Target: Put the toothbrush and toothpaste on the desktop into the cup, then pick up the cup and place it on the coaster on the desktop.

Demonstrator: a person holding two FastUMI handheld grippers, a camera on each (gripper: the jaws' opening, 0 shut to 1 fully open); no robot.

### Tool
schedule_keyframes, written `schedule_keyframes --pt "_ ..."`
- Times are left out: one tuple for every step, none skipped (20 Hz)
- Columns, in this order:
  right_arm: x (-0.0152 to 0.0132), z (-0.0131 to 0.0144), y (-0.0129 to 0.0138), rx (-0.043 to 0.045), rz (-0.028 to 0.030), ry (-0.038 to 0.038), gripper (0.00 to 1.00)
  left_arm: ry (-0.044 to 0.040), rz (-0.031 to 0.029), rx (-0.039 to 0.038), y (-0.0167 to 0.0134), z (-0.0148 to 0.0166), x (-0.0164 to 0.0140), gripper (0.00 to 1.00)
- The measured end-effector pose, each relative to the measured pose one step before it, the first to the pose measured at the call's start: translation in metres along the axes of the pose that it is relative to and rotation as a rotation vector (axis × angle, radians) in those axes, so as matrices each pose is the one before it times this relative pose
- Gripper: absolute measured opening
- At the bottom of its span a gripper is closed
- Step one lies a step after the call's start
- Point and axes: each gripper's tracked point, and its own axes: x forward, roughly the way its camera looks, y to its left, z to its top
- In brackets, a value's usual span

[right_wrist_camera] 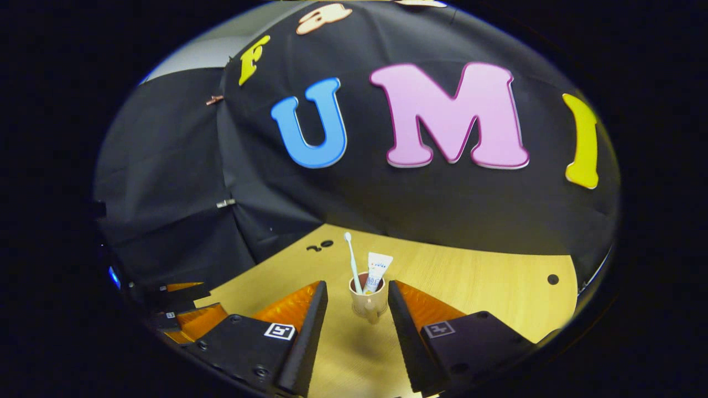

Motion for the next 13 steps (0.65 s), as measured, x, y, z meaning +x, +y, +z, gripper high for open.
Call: schedule_keyframes --pt "-0.0158 0.00828 0.0019 0.00379 -0.00574 -0.02088 0.7 -0.01202 -0.01271 0.01285 -0.00507 0.00903 -0.00265 0.91" --pt "-0.01402 0.00622 0.00293 0.00298 -0.00682 -0.01571 0.71 -0.00729 -0.01111 0.01444 -0.00523 0.00694 -0.00272 0.91" --pt "-0.01359 0.00542 -0.00001 0.00771 -0.01409 -0.0185 0.73 -0.0099 -0.004 0.01381 -0.00359 0.00856 -0.00373 0.91" --pt "-0.01104 0.00495 0.00076 0.01564 -0.01263 -0.01967 0.73 -0.00952 -0.00844 0.00936 -0.00495 0.0077 -0.00388 0.91" --pt "-0.01042 0.00348 -0.00193 0.01525 -0.01333 -0.0202 0.75 -0.00774 -0.0074 0.00583 -0.00459 0.00741 -0.00378 0.92" --pt "-0.01097 0.00467 -0.00246 0.01188 -0.01783 -0.01676 0.77 -0.01084 -0.00437 0.00448 -0.00339 0.00665 -0.00517 0.92" --pt "-0.0099 0.00607 -0.00363 0.00938 -0.01906 -0.01554 0.84 -0.00555 -0.00272 0.00158 -0.00342 0.00389 -0.00477 0.92" --pt "-0.0085 0.00419 -0.0007 0.00938 -0.00607 -0.01396 0.87 -0.0044 -0.00173 -0.00074 -0.00302 0.00268 -0.00506 0.92" --pt "-0.00949 0.00662 -0.00008 0.00363 -0.00347 -0.01614 0.87 -0.00674 -0.00126 -0.0029 -0.00261 0.00327 -0.00414 0.93" --pt "-0.00649 0.00475 -0.00176 -0.01272 -0.00738 -0.01673 0.87 -0.00497 -0.00262 -0.00131 -0.00282 0.00283 -0.00399 0.93" --pt "-0.00597 0.00275 -0.00444 -0.02091 -0.01042 -0.01064 0.88 -0.00403 0.00087 -0.00037 -0.00207 0.00238 -0.00306 0.93" --pt "-0.00383 0.00244 -0.00223 -0.01659 -0.00831 -0.00761 0.89 -0.00081 -0.00074 -0.00179 -0.00119 0.00082 -0.00152 0.93" --pt "-0.00401 0.00094 0.00101 -0.00634 0.00245 -0.00002 0.94 -0.00159 -0.00472 -0.00075 -0.00274 0.00124 -0.00171 0.93"
